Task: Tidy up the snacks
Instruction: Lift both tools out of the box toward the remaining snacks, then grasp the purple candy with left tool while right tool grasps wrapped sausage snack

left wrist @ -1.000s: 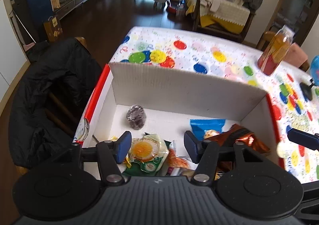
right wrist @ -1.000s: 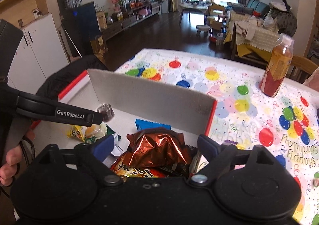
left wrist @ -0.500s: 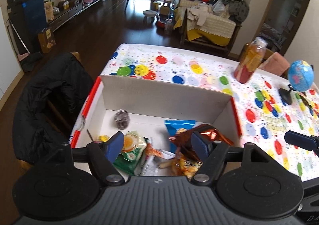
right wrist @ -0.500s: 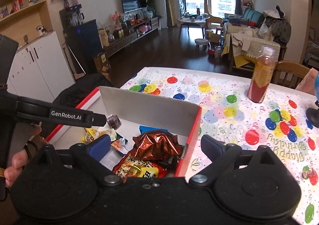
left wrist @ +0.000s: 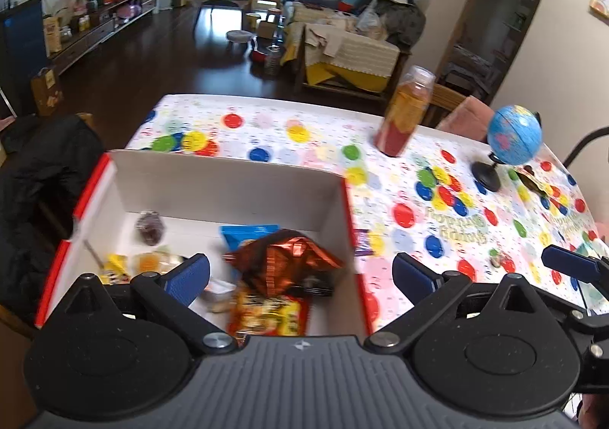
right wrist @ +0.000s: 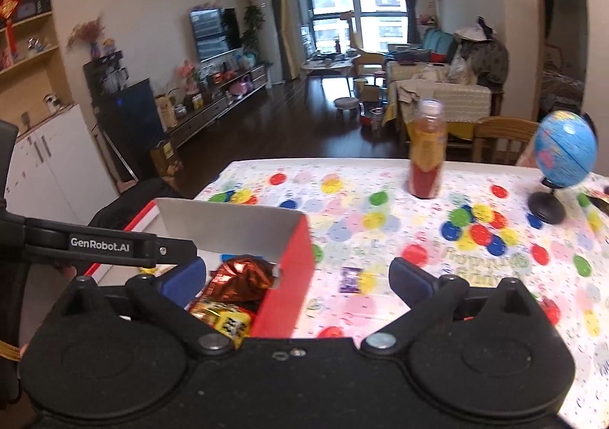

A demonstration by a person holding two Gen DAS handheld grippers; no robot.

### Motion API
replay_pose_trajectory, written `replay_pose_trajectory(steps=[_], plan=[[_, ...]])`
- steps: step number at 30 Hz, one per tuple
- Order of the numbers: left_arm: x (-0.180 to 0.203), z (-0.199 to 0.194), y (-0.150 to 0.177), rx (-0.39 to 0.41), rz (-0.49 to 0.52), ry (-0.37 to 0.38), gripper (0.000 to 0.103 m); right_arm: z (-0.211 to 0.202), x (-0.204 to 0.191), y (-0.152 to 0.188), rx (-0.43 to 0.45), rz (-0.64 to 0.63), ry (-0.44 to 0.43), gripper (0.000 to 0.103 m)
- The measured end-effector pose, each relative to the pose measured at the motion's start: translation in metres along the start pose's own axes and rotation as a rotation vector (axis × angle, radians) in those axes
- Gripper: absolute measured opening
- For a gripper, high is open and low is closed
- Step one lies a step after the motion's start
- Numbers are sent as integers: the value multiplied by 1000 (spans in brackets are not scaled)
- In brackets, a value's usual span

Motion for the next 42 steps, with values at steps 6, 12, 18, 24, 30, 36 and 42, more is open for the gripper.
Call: replay_pose_trajectory(steps=[6, 12, 18, 24, 30, 36, 42], plan=[[47, 14, 4, 1, 55, -3, 103, -11, 55, 12, 3, 59, 79, 103], [97, 36, 2, 4, 88, -10, 103, -19, 120, 25, -3, 149, 165, 102], [145, 67, 3, -7, 115, -39, 103, -22, 183, 41, -29, 229, 225, 100], [171, 100, 5, -5, 95, -108, 103, -19, 229, 53, -61, 275, 252, 96], [172, 135, 4, -25, 66, -137, 103, -4, 256, 58, -100, 287, 251, 93], [164, 163, 6, -66, 48, -181, 102, 24, 275, 66, -135, 298, 265, 82], [156, 184, 6, -91, 42, -220, 98, 61, 285, 68, -177, 338, 250, 74]])
Point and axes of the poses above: each gripper's, at about its wrist camera, not at the fingertips, and z roughly the way its jaws point, x to its right, y to its underside, the point moved 8 cm from there along z, roughly the way its jaws point, and after that the axes turned 4 degrees about -x, right-handed, at the moved point
